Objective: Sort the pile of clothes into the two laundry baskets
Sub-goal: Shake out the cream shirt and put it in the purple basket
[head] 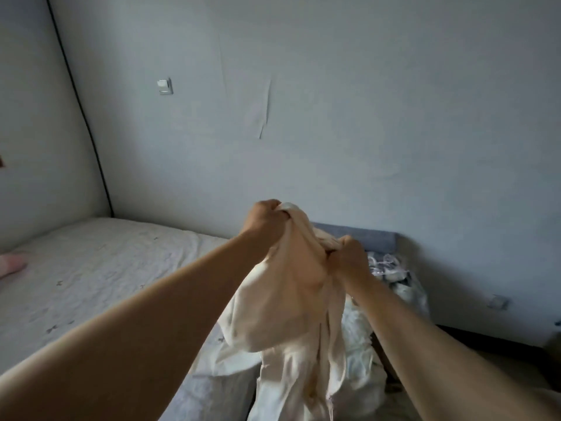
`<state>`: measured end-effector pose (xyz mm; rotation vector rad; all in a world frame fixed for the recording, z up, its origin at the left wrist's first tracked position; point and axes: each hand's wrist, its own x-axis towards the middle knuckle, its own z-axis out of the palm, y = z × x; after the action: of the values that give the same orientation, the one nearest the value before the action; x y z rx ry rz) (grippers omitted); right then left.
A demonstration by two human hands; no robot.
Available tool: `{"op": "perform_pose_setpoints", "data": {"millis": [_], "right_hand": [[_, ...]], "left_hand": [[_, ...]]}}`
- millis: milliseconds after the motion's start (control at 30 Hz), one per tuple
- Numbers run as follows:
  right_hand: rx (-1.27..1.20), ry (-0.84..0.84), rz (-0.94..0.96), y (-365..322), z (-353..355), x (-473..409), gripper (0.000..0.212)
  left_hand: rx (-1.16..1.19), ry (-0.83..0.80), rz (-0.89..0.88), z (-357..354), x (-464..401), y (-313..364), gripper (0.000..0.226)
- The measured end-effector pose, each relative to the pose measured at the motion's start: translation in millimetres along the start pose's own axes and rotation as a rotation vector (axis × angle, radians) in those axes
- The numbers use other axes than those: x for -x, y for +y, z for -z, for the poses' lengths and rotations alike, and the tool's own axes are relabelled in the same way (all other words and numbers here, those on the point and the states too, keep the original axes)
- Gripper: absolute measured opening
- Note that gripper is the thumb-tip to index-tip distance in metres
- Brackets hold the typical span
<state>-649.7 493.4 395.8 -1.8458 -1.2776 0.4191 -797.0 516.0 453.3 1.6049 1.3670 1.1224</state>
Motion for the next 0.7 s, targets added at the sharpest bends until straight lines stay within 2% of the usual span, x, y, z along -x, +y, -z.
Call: {"op": "perform_pose_setpoints", "data": {"millis": [67, 133, 200, 300, 367, 433, 500, 667, 700], "right_hand": [[-0.022, -0.012, -0.038, 13.3, 19.0, -0.7, 0.022], [-0.199, -0.095, -0.081, 19.0, 41.6, 0.6, 0.038], [-0.363, -0.239, -0.061, 16.5, 67.2, 7.6, 0.050], [-0.467, -0.525, 0.025, 12.8, 97.2, 23.3, 0.065], [-0.347, -0.611, 0.100, 16.5, 109.0, 33.8, 0.086], [-0.087, -0.532, 0.116, 21.5, 115.9, 41.8, 0.099], [0.011, -0.414, 0.086, 27.4, 124.6, 45.0, 0.087], [-0.127, -0.170, -0.060, 43.0, 148.7, 43.2, 0.022], [-0.125, -0.116, -0.064, 45.0, 154.1, 44.1, 0.023]], "left_hand": [[-0.002, 0.003, -0.035, -18.5, 4.6, 23.8, 0.020], [-0.031, -0.013, -0.036, -37.5, 12.0, 40.4, 0.019], [-0.007, -0.013, -0.010, -53.2, 20.1, 54.7, 0.025], [0.064, 0.045, 0.036, -68.1, 25.6, 76.2, 0.031], [0.126, 0.075, 0.045, -78.4, 33.2, 93.6, 0.032], [0.175, 0.077, 0.034, -88.6, 44.3, 109.2, 0.033], [0.230, 0.057, 0.013, -96.7, 56.9, 121.9, 0.034], [0.279, 0.023, -0.088, -105.0, 77.7, 143.2, 0.032], [0.280, 0.012, -0.098, -106.1, 81.4, 146.2, 0.032]]}}
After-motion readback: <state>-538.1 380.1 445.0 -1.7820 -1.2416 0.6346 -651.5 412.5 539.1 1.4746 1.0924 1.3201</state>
